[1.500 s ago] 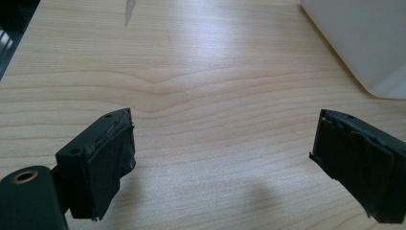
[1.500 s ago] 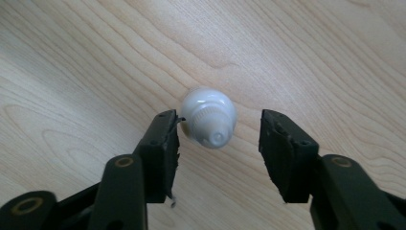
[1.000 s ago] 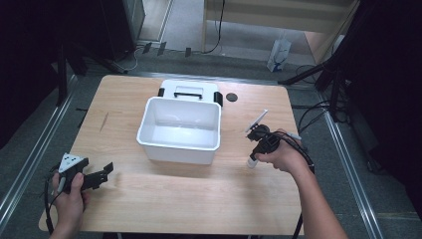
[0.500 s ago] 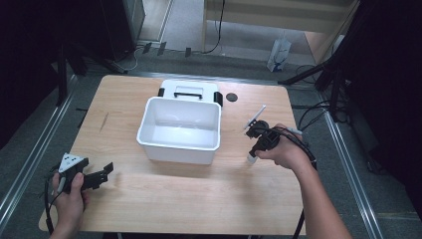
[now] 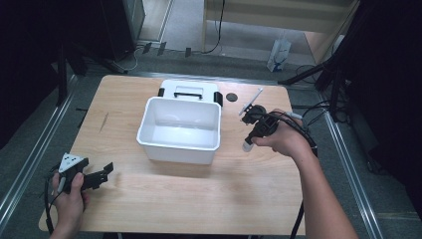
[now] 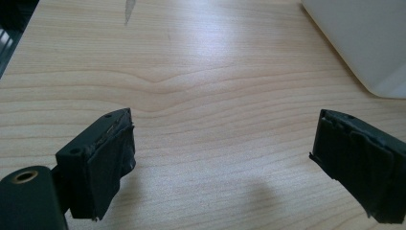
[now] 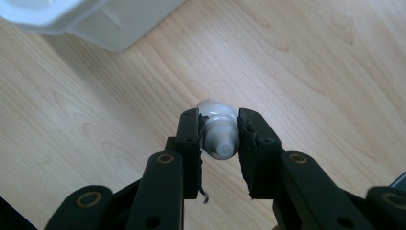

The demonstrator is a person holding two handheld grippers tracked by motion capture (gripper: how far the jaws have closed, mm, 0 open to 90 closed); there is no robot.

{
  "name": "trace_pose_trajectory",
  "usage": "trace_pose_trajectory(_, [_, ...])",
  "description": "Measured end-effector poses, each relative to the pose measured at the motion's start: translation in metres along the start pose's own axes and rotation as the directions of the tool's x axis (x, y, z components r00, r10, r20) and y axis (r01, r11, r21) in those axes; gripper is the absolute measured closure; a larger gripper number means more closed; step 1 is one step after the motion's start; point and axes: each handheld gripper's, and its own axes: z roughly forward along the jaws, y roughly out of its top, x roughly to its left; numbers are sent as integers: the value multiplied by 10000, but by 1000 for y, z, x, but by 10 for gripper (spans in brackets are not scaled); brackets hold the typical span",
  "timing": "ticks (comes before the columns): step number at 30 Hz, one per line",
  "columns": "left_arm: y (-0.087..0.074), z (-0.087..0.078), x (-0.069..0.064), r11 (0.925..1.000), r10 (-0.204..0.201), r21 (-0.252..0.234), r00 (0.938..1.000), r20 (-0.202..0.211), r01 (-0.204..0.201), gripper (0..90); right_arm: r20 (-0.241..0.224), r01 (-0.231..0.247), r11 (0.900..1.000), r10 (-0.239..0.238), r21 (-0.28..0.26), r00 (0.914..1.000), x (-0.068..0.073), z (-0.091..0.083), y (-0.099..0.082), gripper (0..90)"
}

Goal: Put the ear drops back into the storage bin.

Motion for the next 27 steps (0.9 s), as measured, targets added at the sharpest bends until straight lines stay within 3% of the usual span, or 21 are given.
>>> trace_pose_trajectory(9, [0,0,0,10000,-10,-10,10000,20,10,82,59,383,9992,-383,-80,9993,9,-18,26,720])
trace_pose_trajectory(27, [0,0,0,10000,35,28,10000,20,-35,82,470,977,9907,-936,-943,9945,24,-54,59,720])
